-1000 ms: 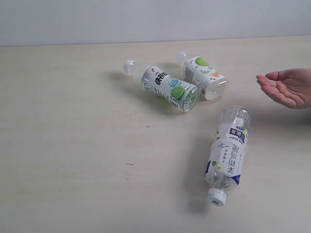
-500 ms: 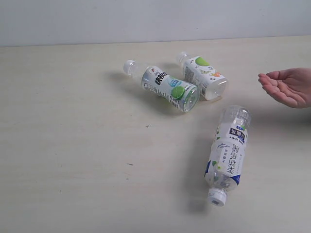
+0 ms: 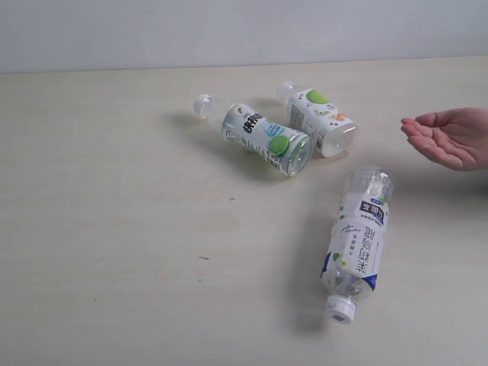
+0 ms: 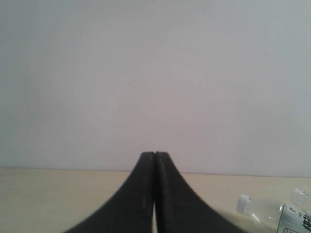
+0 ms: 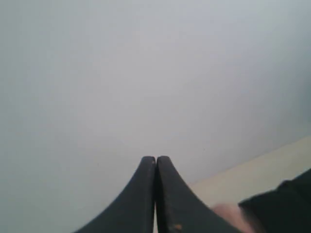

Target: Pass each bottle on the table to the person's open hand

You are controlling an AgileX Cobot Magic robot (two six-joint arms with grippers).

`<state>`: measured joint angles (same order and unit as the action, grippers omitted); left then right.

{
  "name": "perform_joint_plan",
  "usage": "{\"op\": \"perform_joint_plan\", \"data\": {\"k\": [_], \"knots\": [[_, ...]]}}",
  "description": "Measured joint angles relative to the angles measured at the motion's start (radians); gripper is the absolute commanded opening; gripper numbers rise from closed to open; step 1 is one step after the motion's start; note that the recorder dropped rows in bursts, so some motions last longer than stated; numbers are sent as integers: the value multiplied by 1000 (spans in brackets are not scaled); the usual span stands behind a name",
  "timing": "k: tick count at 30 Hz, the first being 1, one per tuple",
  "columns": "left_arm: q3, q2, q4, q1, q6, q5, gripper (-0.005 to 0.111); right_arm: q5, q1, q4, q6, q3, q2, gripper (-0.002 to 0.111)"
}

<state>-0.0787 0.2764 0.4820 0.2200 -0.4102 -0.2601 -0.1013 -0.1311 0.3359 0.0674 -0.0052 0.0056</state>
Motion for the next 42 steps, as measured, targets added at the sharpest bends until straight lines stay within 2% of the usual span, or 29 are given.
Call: {"op": "perform_joint_plan", "data": {"k": [7,11,15,19,22,26,30,31,35,38,42], "knots": [[0,0,0,0,0,0,0,-245,0,135,121,0,0,0],[0,0,0,0,0,0,0,-256,0,152,150,-20,0,0],[0,0,0,0,0,0,0,-311,0,194,206,-106,27,0],[0,0,0,0,0,0,0,-306,0,227,187,-270,196,0],[0,0,0,0,0,0,0,-133,0,226,90,-439,386,0],[0,0,0,0,0,0,0,226,0,209,-32,-675,694,0],[0,0,0,0,0,0,0,577,0,118,-22,-866,989,0],[0,0,0,0,0,0,0,739,0,66,12,-919,1096,0],[0,0,0,0,0,0,0,1042,-2,9,59,-945,1287,0],[0,0,0,0,0,0,0,1073,-57,-3,101,-866,1293,0],[0,0,0,0,0,0,0,982,-238,-26,252,-747,1287,2]]}}
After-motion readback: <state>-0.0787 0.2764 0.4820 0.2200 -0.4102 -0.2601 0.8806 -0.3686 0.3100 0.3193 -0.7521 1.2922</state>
